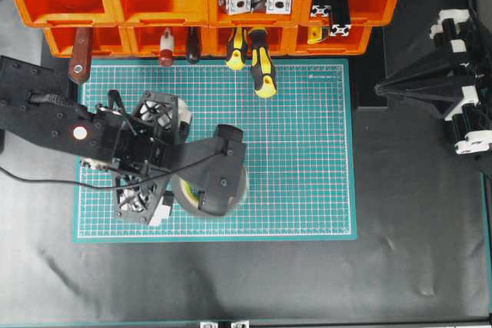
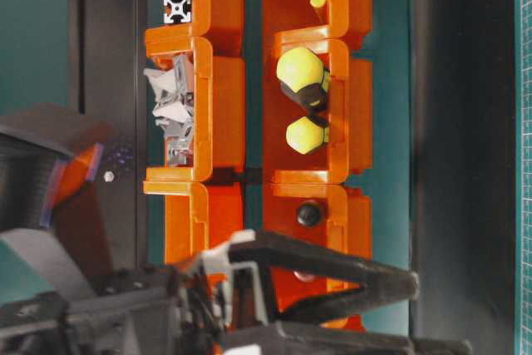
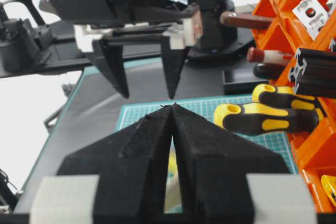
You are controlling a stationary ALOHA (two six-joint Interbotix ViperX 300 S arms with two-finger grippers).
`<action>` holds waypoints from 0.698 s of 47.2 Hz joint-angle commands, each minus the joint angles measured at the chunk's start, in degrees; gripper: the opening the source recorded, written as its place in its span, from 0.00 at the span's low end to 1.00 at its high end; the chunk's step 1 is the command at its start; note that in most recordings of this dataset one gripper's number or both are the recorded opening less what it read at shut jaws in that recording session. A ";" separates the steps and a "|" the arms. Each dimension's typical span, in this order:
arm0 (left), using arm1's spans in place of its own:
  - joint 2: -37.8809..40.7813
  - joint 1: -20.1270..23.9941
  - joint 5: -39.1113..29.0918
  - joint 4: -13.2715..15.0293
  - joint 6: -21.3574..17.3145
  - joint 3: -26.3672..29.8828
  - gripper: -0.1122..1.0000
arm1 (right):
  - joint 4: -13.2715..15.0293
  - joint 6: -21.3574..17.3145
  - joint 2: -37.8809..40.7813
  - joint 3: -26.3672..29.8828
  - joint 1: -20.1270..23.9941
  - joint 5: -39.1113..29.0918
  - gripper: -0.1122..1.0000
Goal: Pick foam from container rack with left arm.
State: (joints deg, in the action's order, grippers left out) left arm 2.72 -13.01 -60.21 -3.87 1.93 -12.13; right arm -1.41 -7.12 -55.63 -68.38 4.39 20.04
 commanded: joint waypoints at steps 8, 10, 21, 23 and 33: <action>-4.13 0.18 0.35 -0.18 0.79 -1.67 0.90 | -0.09 -0.09 0.18 0.79 0.00 0.79 0.10; -4.48 0.18 0.35 -0.18 0.79 -1.76 0.90 | -0.18 -0.09 0.26 0.79 0.09 0.79 0.09; -6.86 0.00 1.32 -0.18 0.88 -2.02 0.90 | -0.18 -0.09 0.26 0.88 0.09 0.79 0.10; -7.38 0.00 2.02 -0.18 0.88 -2.29 0.90 | -0.18 -0.09 0.18 0.88 0.09 0.79 0.10; -11.25 -1.93 9.58 -0.18 1.41 -5.89 0.90 | -0.18 -0.09 0.09 0.88 0.09 0.79 0.09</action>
State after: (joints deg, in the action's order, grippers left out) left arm -5.54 -13.89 -54.05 -3.87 3.08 -17.58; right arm -1.49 -7.12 -55.72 -68.38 4.39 20.04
